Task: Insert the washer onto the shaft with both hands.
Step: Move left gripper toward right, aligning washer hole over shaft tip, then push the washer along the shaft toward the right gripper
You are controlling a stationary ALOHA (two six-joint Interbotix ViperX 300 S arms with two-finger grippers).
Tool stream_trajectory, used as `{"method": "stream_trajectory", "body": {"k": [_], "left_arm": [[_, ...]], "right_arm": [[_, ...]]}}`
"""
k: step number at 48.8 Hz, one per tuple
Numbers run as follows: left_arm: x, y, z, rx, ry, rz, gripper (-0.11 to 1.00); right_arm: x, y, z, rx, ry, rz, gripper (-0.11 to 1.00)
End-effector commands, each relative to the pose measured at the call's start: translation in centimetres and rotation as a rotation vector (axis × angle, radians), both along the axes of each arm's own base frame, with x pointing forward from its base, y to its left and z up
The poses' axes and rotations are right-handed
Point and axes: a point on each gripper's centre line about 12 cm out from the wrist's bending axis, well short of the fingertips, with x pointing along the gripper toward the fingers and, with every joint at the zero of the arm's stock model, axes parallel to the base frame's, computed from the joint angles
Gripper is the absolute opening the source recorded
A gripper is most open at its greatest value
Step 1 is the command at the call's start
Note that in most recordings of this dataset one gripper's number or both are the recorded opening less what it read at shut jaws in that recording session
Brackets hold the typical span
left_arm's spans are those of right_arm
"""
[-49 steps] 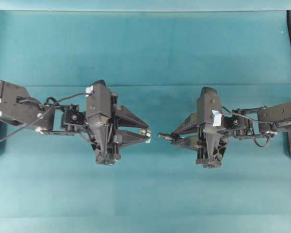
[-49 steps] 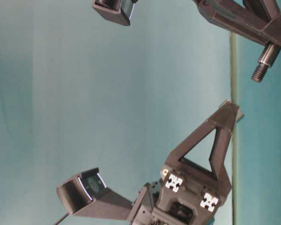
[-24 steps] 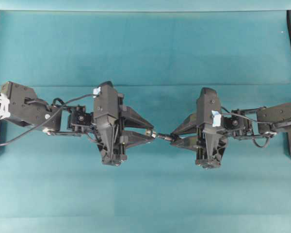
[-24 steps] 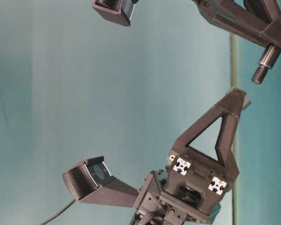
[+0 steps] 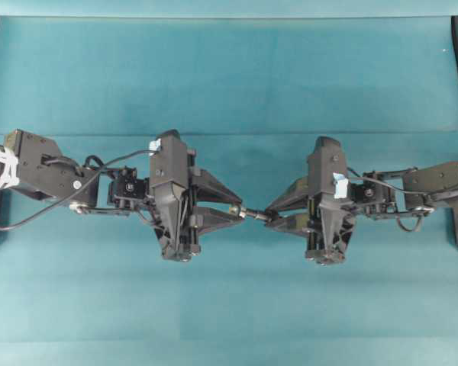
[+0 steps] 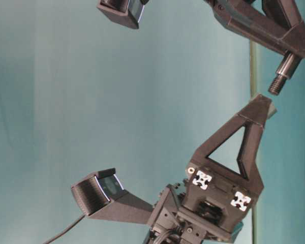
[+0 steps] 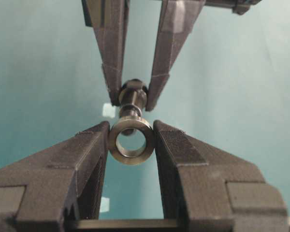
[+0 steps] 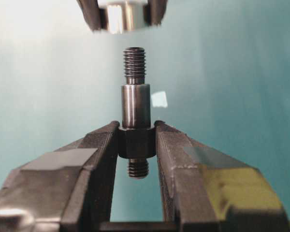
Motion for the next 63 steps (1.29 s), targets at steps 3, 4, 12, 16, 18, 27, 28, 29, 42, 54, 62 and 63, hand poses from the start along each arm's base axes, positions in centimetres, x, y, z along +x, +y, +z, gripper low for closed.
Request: {"method": "stream_trajectory", "body": {"k": [3,4,12,16,18,27,28,29,42,54,62,63], "left_arm": [[0.5,-0.1,0.9,0.000,-0.034,-0.003,0.35],[0.5,-0.1,1.0,-0.002,-0.035,-0.001,0.35],[0.6,-0.1,0.8,0.000,-0.031,-0.003,0.35],[0.6,0.0,0.7,-0.002,-0.029,0.000,0.35],[0.7,-0.1,0.7,-0.002,-0.029,-0.001,0.35],[1.0,-0.1,0.6,-0.001,-0.029,-0.002,0.35],[1.0,-0.1,0.6,-0.001,-0.029,-0.002,0.35],[1.0,-0.1,0.7,-0.001,-0.032,-0.002,0.35],[1.5,-0.4,0.3,-0.002,-0.026,-0.007,0.35],[2.0,-0.4,0.1,-0.001,-0.025,-0.009,0.35],[2.4,-0.5,0.2,0.000,-0.026,-0.010,0.35],[2.4,-0.5,0.1,0.000,-0.025,-0.010,0.35]], "right_arm": [[0.8,0.1,0.9,-0.001,-0.038,0.005,0.00],[0.9,0.1,0.9,-0.001,-0.040,0.005,0.00],[1.1,0.2,0.9,-0.002,-0.042,0.006,0.00],[1.1,0.1,0.9,-0.001,-0.040,0.005,0.00],[1.1,0.1,0.9,-0.001,-0.040,0.005,0.00],[1.1,0.2,0.9,-0.002,-0.043,0.006,0.00],[1.1,0.1,1.0,-0.001,-0.045,0.005,0.00],[1.1,0.1,1.0,-0.001,-0.045,0.005,0.00],[1.2,0.2,1.0,-0.002,-0.051,0.006,0.00],[1.2,0.1,1.0,-0.001,-0.052,0.005,0.00],[1.2,0.1,1.1,-0.002,-0.054,0.006,0.00],[1.2,0.1,1.0,-0.002,-0.052,0.006,0.00]]}}
